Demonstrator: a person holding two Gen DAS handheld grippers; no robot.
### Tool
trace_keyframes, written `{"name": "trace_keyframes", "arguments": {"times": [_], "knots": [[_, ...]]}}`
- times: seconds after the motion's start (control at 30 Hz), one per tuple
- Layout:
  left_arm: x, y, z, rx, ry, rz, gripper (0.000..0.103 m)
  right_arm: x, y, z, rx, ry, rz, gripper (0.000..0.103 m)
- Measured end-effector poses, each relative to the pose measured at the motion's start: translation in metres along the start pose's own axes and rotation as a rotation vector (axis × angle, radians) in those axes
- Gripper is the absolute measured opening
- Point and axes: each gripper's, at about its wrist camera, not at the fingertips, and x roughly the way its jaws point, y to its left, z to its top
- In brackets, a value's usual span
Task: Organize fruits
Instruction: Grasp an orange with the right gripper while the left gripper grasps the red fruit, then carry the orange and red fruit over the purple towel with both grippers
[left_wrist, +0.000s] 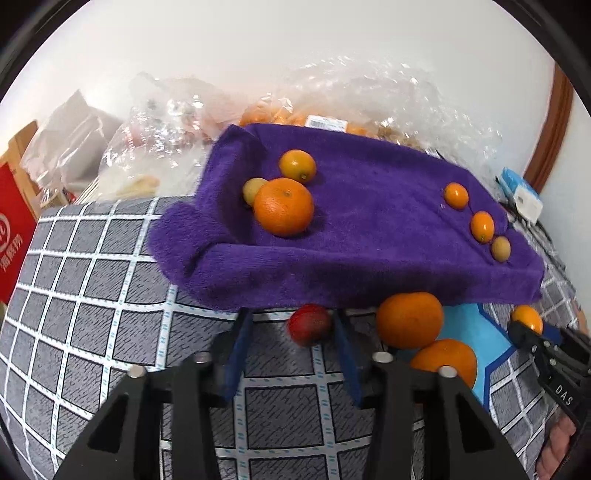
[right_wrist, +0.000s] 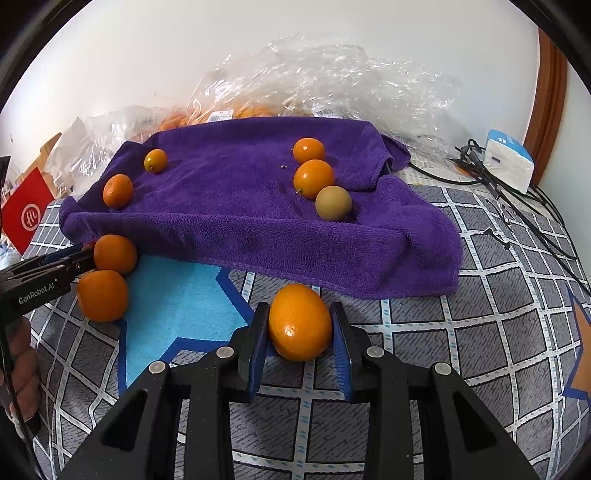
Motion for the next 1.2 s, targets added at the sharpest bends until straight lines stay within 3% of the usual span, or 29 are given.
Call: {"name": "trace_keyframes", "arguments": {"times": [0.03,0.13,0.4,0.57,0.67,0.97,1.2], "knots": [[0.0,0.003,0.0,-0.015,-0.001,-0.013,0.023,0.0,-0.002,0.0,0.009,-0.003,0.01,0.032],[-0.006,0.01,0.0,-0.044,-0.028,-0.057,0.023,-0.001,-0.009,0.002,0.049,-0.013,0.04,0.032],[-0.02,0.005,0.001,-0.03,-0.083,-0.126,0.023,-0.01,-0.011,0.005,0.053,-0.057,0.021,0.032],[-0.041,0.004,0.003,-0.013,-0.17,-0.137,0.023,-0.023,-0.011,0.009,0.044,-0.105,0.034,0.032],[-0.044,0.008,0.007,-0.03,-0.172,-0.154,0.023,-0.032,-0.012,0.014,0.062,-0.112,0.031,0.032],[-0.068,0.036,0.033,-0.114,-0.165,-0.172,0.023,-0.053,-0.025,0.061,0.077,-0.165,0.012,0.032],[-0.072,0.041,0.077,-0.109,-0.164,-0.174,0.023,-0.024,-0.042,0.109,0.089,-0.147,0.018,0.032]]}}
